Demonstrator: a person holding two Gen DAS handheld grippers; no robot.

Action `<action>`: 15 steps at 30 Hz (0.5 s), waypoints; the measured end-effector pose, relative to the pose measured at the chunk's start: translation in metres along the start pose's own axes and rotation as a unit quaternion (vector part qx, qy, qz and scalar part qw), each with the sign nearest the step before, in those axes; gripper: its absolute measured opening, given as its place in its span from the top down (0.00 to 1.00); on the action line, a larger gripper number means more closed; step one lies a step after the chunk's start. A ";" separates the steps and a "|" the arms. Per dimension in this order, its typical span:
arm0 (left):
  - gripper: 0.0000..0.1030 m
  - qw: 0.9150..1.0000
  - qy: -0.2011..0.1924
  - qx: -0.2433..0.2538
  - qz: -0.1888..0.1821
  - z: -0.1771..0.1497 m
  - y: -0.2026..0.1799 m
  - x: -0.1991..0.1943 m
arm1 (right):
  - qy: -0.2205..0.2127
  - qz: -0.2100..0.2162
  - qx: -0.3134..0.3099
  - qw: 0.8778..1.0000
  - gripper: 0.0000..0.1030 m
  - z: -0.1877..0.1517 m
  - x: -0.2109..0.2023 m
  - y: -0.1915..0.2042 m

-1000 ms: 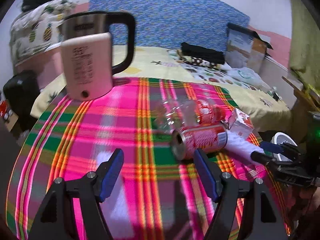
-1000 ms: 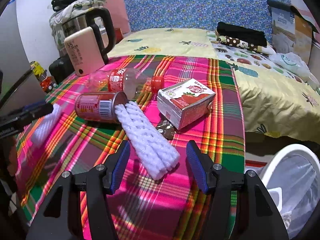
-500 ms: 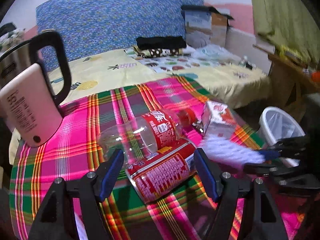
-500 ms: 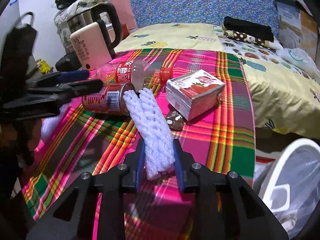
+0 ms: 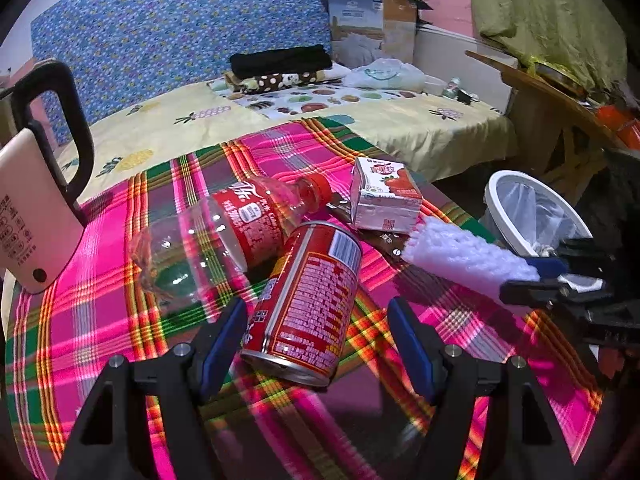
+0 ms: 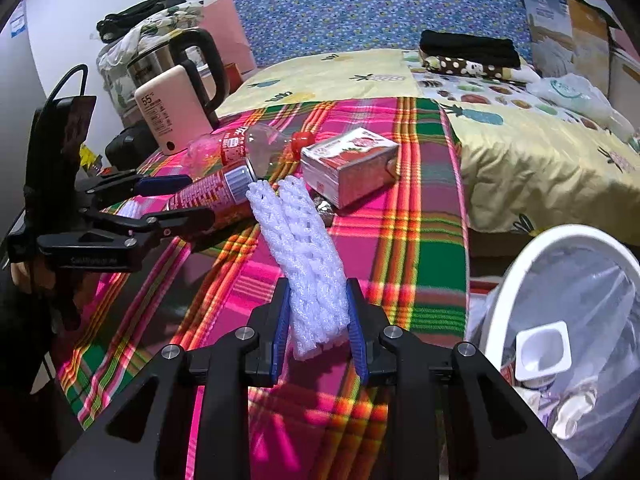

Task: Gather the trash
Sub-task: 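Grasp the white foam net with the right tool while the left tool grasps the red can, then lift and carry the foam net and red can over the bin with both tools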

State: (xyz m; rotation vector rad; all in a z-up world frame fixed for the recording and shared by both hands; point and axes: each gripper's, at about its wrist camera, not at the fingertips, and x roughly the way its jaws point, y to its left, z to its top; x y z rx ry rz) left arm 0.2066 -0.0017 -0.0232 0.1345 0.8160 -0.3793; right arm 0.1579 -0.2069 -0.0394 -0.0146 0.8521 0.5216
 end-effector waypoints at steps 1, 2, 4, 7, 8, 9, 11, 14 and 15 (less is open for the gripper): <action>0.28 1.000 0.001 -0.003 0.002 -0.001 -0.002 0.003 | 0.000 -0.001 0.003 1.000 0.73 -0.001 -0.001 -0.001; 0.28 1.000 0.003 -0.008 0.005 0.000 -0.003 0.006 | -0.001 -0.002 0.005 1.000 0.73 -0.001 -0.002 -0.002; 0.28 1.000 0.006 -0.018 0.011 -0.001 -0.005 0.013 | -0.003 0.000 0.008 1.000 0.73 -0.003 -0.005 -0.003; 0.38 0.999 0.010 -0.044 0.014 -0.004 -0.004 0.019 | -0.006 -0.002 0.014 1.000 0.73 -0.004 -0.007 -0.005; 0.44 0.999 0.011 -0.050 0.014 -0.005 -0.005 0.021 | -0.007 -0.002 0.014 1.000 0.73 -0.005 -0.008 -0.005; 0.44 0.998 0.009 -0.056 0.015 -0.005 -0.005 0.021 | -0.008 -0.002 0.016 1.000 0.73 -0.006 -0.009 -0.006; 0.44 0.998 0.005 -0.064 0.020 -0.008 -0.006 0.018 | -0.010 -0.001 0.018 1.000 0.73 -0.008 -0.010 -0.007; 0.44 0.997 -0.006 -0.075 0.025 -0.011 -0.009 0.012 | -0.014 -0.003 0.022 1.000 0.73 -0.010 -0.013 -0.008; 0.44 0.996 -0.009 -0.079 0.026 -0.013 -0.009 0.009 | -0.014 -0.003 0.023 1.000 0.73 -0.011 -0.015 -0.009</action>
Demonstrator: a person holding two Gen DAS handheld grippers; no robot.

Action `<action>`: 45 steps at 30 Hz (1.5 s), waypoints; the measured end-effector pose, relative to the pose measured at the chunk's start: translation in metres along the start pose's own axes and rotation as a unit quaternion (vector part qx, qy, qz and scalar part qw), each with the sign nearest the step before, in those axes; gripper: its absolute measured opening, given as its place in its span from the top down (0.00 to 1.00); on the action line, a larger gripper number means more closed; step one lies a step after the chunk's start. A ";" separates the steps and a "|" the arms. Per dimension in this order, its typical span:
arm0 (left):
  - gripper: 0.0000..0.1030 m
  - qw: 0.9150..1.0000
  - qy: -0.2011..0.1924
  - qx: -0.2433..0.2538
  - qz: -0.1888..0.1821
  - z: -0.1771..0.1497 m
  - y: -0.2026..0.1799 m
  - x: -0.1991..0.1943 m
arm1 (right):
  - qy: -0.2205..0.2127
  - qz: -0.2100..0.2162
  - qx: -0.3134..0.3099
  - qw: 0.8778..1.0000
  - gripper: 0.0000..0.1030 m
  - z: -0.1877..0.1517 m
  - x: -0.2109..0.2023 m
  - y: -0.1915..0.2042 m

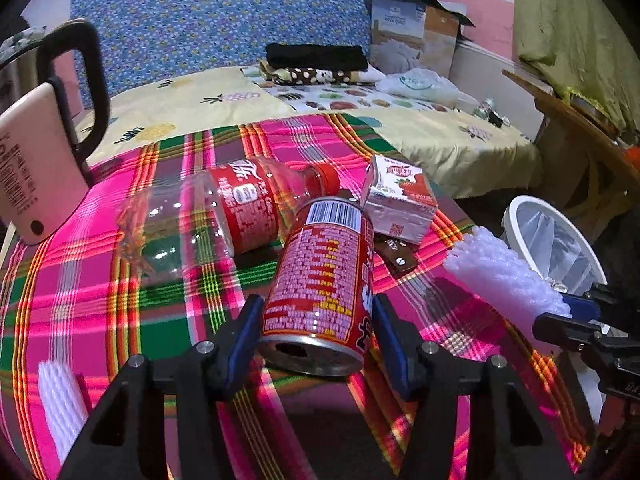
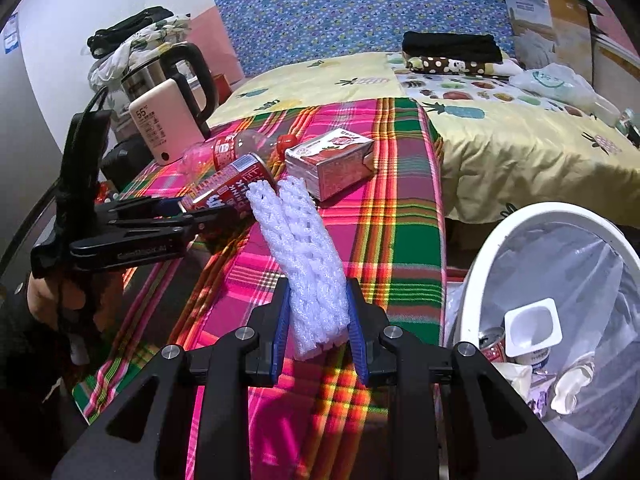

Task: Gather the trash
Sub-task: 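Lift and carry the foam net and red can over the bin with both tools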

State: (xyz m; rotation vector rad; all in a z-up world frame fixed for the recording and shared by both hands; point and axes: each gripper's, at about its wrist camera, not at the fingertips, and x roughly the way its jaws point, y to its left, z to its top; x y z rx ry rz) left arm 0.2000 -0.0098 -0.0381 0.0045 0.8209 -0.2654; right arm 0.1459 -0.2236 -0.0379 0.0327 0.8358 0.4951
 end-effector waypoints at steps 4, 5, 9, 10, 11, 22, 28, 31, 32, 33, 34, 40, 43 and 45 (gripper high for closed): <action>0.45 1.000 -0.013 -0.014 0.002 -0.008 -0.005 -0.015 | -0.007 -0.002 0.006 1.000 0.73 -0.003 -0.007 -0.002; 0.45 1.000 -0.016 -0.016 0.003 -0.010 -0.007 -0.020 | -0.008 -0.003 0.007 1.000 0.73 -0.003 -0.008 -0.002; 0.45 0.999 -0.023 -0.026 0.000 -0.021 -0.013 -0.033 | -0.014 -0.007 0.011 1.000 0.73 -0.007 -0.016 -0.002; 0.45 0.999 -0.025 -0.030 0.001 -0.024 -0.014 -0.037 | -0.015 -0.007 0.012 1.000 0.73 -0.008 -0.018 -0.001; 0.45 0.999 -0.028 -0.034 0.000 -0.027 -0.015 -0.041 | -0.016 -0.008 0.013 1.000 0.73 -0.009 -0.020 -0.001; 0.46 0.998 -0.048 -0.050 -0.003 -0.042 -0.027 -0.069 | -0.026 -0.014 0.018 0.999 0.73 -0.017 -0.036 0.001; 0.46 0.997 -0.061 -0.044 -0.007 -0.040 -0.038 -0.079 | -0.034 -0.018 0.021 0.999 0.73 -0.019 -0.043 0.001; 0.46 0.997 -0.061 -0.039 -0.013 -0.040 -0.046 -0.079 | -0.038 -0.021 0.023 0.999 0.73 -0.021 -0.046 -0.001; 0.46 0.997 -0.060 -0.037 -0.015 -0.040 -0.049 -0.079 | -0.038 -0.022 0.023 0.999 0.73 -0.021 -0.047 -0.002; 0.46 0.998 -0.059 -0.035 -0.017 -0.039 -0.052 -0.078 | -0.039 -0.024 0.024 0.999 0.73 -0.022 -0.047 -0.002; 0.46 0.998 -0.058 -0.033 -0.019 -0.038 -0.054 -0.077 | -0.039 -0.026 0.026 0.999 0.73 -0.022 -0.048 -0.003; 0.46 0.998 -0.053 -0.017 -0.042 -0.031 -0.077 -0.069 | -0.043 -0.044 0.039 0.997 0.73 -0.028 -0.057 -0.014; 0.46 0.997 -0.054 -0.003 -0.057 -0.022 -0.093 -0.065 | -0.044 -0.060 0.052 0.996 0.73 -0.033 -0.063 -0.025; 0.46 0.996 -0.055 0.009 -0.067 -0.016 -0.105 -0.061 | -0.045 -0.072 0.063 0.994 0.73 -0.036 -0.069 -0.034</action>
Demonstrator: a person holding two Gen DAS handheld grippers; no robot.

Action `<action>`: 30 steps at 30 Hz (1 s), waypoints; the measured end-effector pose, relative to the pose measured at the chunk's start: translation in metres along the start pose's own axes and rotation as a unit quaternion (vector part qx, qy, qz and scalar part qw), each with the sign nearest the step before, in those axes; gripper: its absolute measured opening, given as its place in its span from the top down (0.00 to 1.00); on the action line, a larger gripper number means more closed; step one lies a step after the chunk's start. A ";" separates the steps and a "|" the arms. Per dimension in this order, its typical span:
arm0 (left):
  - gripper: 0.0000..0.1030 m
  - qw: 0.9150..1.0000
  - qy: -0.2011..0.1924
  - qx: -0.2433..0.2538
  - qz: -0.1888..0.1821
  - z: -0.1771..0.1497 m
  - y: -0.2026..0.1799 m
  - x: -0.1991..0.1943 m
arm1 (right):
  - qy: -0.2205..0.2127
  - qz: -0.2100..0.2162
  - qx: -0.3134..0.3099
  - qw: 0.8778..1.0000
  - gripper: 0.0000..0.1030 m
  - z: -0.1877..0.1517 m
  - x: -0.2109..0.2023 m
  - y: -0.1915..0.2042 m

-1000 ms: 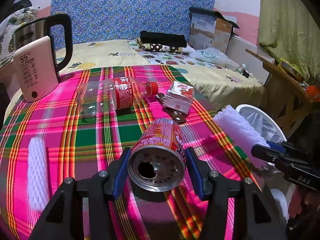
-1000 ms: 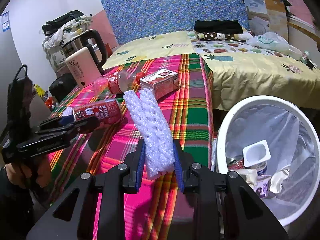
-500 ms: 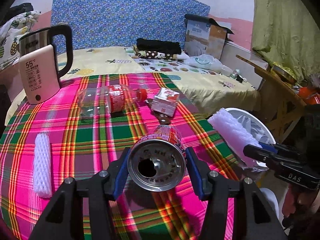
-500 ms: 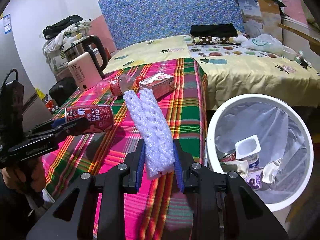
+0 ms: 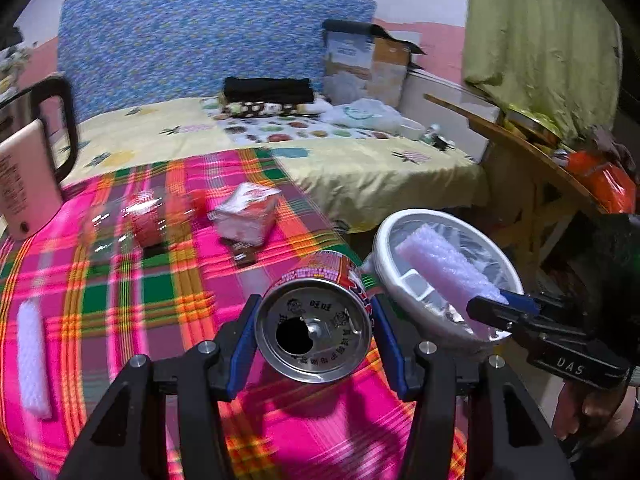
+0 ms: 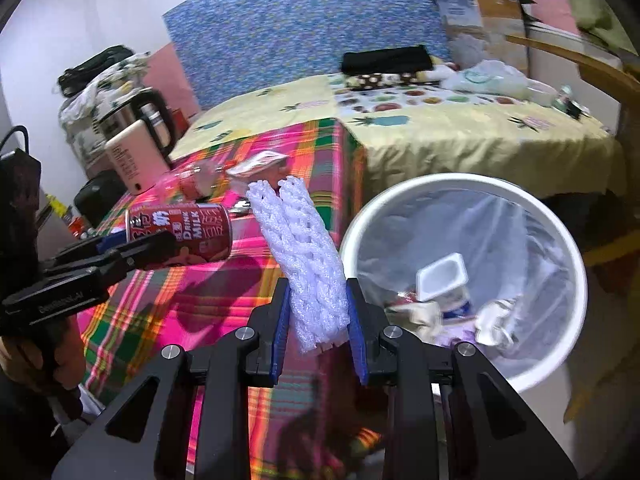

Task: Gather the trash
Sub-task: 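Lift and carry the foam net and red can over the bin with both tools, then open both tools to drop the foam net and can into the bin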

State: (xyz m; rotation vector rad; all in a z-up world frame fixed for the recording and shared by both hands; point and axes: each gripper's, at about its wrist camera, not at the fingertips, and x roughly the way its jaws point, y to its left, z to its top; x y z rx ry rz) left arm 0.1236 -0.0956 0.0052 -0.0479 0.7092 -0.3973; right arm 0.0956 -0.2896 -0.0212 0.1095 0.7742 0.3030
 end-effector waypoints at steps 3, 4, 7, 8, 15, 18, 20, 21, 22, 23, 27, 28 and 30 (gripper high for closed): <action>0.46 1.000 0.000 0.016 -0.018 0.008 -0.017 0.009 | -0.001 -0.022 0.018 1.000 0.73 -0.004 -0.007 -0.017; 0.46 1.000 0.000 0.020 -0.022 0.009 -0.022 0.011 | -0.001 -0.027 0.022 0.999 0.73 -0.004 -0.008 -0.019; 0.46 0.999 0.003 0.031 -0.037 0.014 -0.038 0.021 | -0.001 -0.045 0.039 0.998 0.73 -0.008 -0.012 -0.034; 0.46 0.998 0.005 0.035 -0.042 0.015 -0.043 0.025 | 0.000 -0.051 0.045 0.998 0.73 -0.010 -0.014 -0.039; 0.46 0.996 0.021 0.058 -0.069 0.018 -0.071 0.045 | 0.005 -0.074 0.064 0.995 0.73 -0.015 -0.017 -0.055; 0.46 0.994 0.030 0.068 -0.076 0.017 -0.082 0.055 | 0.011 -0.084 0.070 0.994 0.73 -0.018 -0.016 -0.061; 0.46 0.993 0.038 0.073 -0.080 0.016 -0.086 0.061 | 0.018 -0.089 0.072 0.993 0.73 -0.020 -0.015 -0.065; 0.46 0.993 0.043 0.075 -0.081 0.014 -0.088 0.065 | 0.023 -0.093 0.072 0.993 0.73 -0.021 -0.013 -0.066; 0.46 0.993 0.048 0.076 -0.081 0.013 -0.090 0.068 | 0.025 -0.095 0.073 0.992 0.73 -0.021 -0.014 -0.068; 0.46 0.992 0.051 0.079 -0.082 0.012 -0.091 0.071 | 0.028 -0.096 0.076 0.992 0.73 -0.022 -0.013 -0.070; 0.46 0.991 0.063 0.085 -0.087 0.010 -0.099 0.078 | 0.028 -0.104 0.078 0.991 0.72 -0.022 -0.014 -0.073; 0.46 0.990 0.065 0.087 -0.088 0.010 -0.100 0.080 | 0.028 -0.107 0.077 0.991 0.71 -0.022 -0.014 -0.073; 0.45 0.990 0.070 0.088 -0.090 0.010 -0.102 0.082 | 0.028 -0.111 0.077 0.990 0.70 -0.022 -0.013 -0.074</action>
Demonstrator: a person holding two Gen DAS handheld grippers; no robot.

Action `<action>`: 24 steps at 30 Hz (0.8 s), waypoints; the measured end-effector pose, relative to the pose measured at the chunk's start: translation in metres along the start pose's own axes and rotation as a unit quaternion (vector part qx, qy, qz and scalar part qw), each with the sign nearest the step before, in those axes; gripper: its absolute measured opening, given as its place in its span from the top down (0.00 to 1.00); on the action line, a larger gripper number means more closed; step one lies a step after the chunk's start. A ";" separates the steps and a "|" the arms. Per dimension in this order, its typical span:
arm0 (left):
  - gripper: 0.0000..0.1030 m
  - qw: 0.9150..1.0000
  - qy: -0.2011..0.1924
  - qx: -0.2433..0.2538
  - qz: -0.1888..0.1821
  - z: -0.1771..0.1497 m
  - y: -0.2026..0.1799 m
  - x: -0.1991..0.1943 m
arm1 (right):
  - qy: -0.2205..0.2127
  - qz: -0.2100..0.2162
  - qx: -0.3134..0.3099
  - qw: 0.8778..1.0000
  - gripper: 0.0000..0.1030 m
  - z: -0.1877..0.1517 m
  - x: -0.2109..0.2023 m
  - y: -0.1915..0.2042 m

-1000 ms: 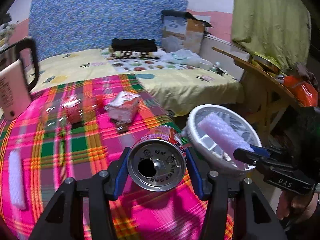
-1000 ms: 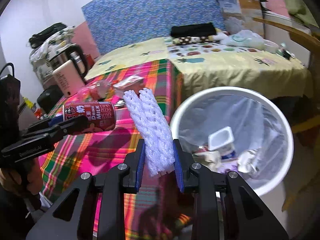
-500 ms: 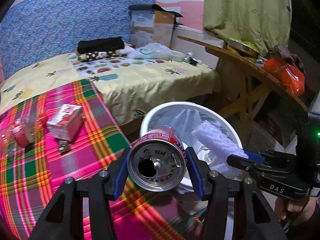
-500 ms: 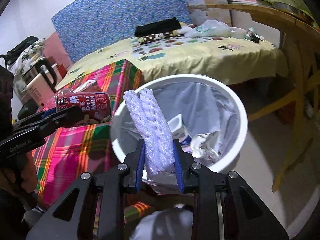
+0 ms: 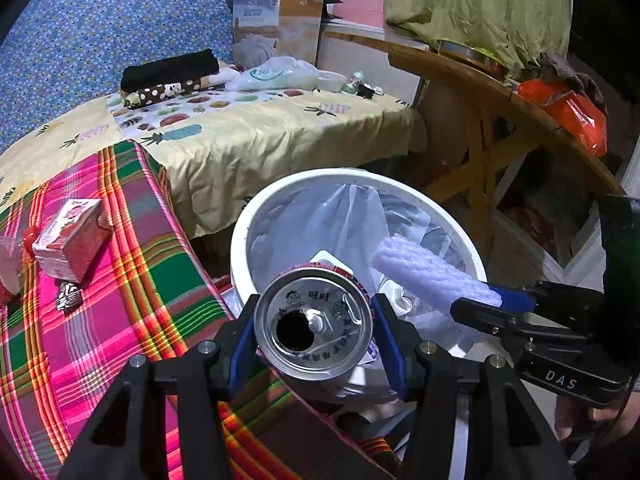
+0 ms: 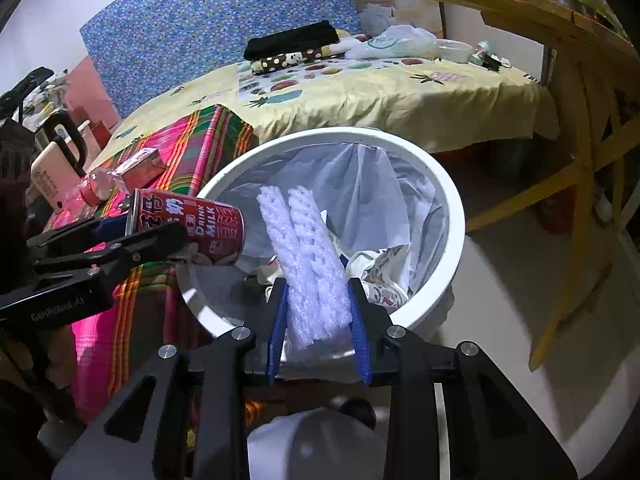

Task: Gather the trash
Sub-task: 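Open both tools to drop the foam net and can into the bin, then move both open tools back over the table toward the bottle and carton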

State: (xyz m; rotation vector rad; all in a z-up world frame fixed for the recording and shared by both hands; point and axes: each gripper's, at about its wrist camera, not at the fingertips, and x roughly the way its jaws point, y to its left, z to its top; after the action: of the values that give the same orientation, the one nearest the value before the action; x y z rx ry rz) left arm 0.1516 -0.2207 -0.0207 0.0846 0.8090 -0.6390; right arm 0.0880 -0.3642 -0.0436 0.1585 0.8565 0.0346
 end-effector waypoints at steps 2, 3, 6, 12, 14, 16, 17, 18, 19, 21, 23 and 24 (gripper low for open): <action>0.45 1.000 -0.001 0.000 0.001 0.001 0.001 0.001 | -0.003 0.001 0.001 1.000 0.66 -0.001 0.000 -0.001; 0.44 1.000 -0.002 0.000 0.002 0.001 0.001 0.001 | -0.004 0.002 0.001 1.000 0.64 -0.001 0.000 -0.001; 0.36 1.000 -0.010 -0.007 0.006 0.002 0.004 -0.001 | -0.009 0.001 0.002 1.000 0.43 0.000 -0.001 -0.001; 0.33 0.999 -0.026 -0.017 0.010 0.002 0.011 -0.010 | -0.020 0.005 -0.004 1.000 0.37 0.002 -0.006 0.002; 0.33 0.999 -0.029 -0.021 0.012 0.001 0.014 -0.014 | -0.024 0.004 -0.005 1.000 0.37 0.002 -0.009 0.004; 0.33 0.999 -0.029 -0.025 0.017 -0.001 0.017 -0.018 | -0.028 0.006 -0.006 1.000 0.37 0.003 -0.012 0.006; 0.33 0.999 -0.029 -0.029 0.020 -0.003 0.019 -0.020 | -0.030 0.008 -0.008 0.999 0.37 0.003 -0.013 0.008; 0.33 0.999 -0.030 -0.032 0.021 -0.005 0.022 -0.022 | -0.034 0.011 -0.010 0.999 0.37 0.003 -0.015 0.010; 0.33 0.999 -0.030 -0.036 0.022 -0.007 0.024 -0.025 | -0.037 0.012 -0.013 0.999 0.37 0.003 -0.016 0.013; 0.33 0.998 -0.031 -0.042 0.027 -0.011 0.028 -0.030 | -0.041 0.017 -0.018 0.999 0.37 0.003 -0.019 0.018; 0.33 0.998 -0.035 -0.048 0.031 -0.016 0.031 -0.037 | -0.045 0.024 -0.023 0.998 0.37 0.004 -0.022 0.025; 0.33 0.998 -0.037 -0.051 0.031 -0.019 0.032 -0.042 | -0.047 0.028 -0.026 0.998 0.37 0.004 -0.023 0.029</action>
State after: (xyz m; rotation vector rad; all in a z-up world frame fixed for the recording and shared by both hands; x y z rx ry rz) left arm 0.1360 -0.1686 -0.0099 -0.0059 0.7638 -0.5381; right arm 0.0767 -0.3381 -0.0195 0.1344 0.7572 0.1015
